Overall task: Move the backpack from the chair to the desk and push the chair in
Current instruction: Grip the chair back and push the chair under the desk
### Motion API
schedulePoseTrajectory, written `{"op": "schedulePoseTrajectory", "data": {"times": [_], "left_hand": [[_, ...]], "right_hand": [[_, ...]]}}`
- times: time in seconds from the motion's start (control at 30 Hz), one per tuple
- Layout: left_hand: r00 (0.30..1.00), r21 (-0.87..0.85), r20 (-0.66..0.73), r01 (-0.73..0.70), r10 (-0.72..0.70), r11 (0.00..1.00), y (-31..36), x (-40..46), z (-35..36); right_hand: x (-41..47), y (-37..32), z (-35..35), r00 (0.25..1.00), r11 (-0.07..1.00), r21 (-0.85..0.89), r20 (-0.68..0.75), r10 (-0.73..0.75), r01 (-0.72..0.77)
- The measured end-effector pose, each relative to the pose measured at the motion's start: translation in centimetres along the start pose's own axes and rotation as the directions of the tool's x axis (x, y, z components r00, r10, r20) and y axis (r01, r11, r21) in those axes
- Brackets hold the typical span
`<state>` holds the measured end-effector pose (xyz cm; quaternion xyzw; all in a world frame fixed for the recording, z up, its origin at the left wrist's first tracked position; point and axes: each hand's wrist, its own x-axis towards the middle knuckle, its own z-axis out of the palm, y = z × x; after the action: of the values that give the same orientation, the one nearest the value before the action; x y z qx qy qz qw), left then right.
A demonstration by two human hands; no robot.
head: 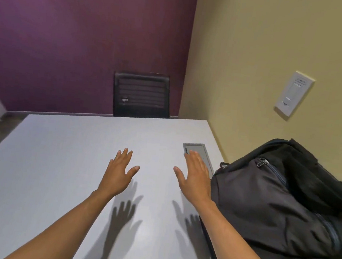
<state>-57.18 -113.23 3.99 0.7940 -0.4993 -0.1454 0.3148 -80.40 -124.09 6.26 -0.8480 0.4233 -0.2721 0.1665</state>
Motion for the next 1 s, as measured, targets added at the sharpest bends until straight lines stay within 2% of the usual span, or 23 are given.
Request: {"op": "schedulePoseTrajectory", "data": {"times": [0.1,0.27,0.53,0.63,0.77,0.87,1.0], "left_hand": [[0.989,-0.028,-0.073,0.128,-0.129,0.991,-2.0,-3.1,-1.5],[0.93,-0.031,-0.184,0.318,-0.318,0.948,-5.0,-9.3,-2.8],[0.801,-0.022,-0.362,0.504,-0.477,0.863,-7.2,-20.2,-5.2],[0.735,-0.03,-0.424,0.572,-0.529,0.82,-7.9,-24.6,-6.6],[0.619,-0.101,-0.519,0.641,-0.59,0.761,-8.1,-31.3,-8.1],[0.532,-0.164,-0.571,0.673,-0.625,0.722,-8.3,-36.7,-9.0],[0.424,-0.195,-0.629,0.726,-0.651,0.66,-8.5,-44.1,-9.8]], "right_hand": [[0.8,-1.2,1.7,0.994,0.997,0.035,0.085,-0.066,0.063],[0.8,-3.3,4.1,0.958,0.982,0.071,0.219,-0.185,0.173],[-1.3,-10.3,8.3,0.844,0.901,0.228,0.322,-0.428,0.37],[-3.5,-13.5,9.9,0.786,0.858,0.293,0.352,-0.508,0.423],[-7.1,-17.8,11.5,0.672,0.792,0.331,0.42,-0.61,0.512],[-10.1,-21.3,12.3,0.593,0.732,0.372,0.43,-0.681,0.57],[-14.8,-26.0,13.3,0.523,0.673,0.42,0.424,-0.739,0.609]]}}
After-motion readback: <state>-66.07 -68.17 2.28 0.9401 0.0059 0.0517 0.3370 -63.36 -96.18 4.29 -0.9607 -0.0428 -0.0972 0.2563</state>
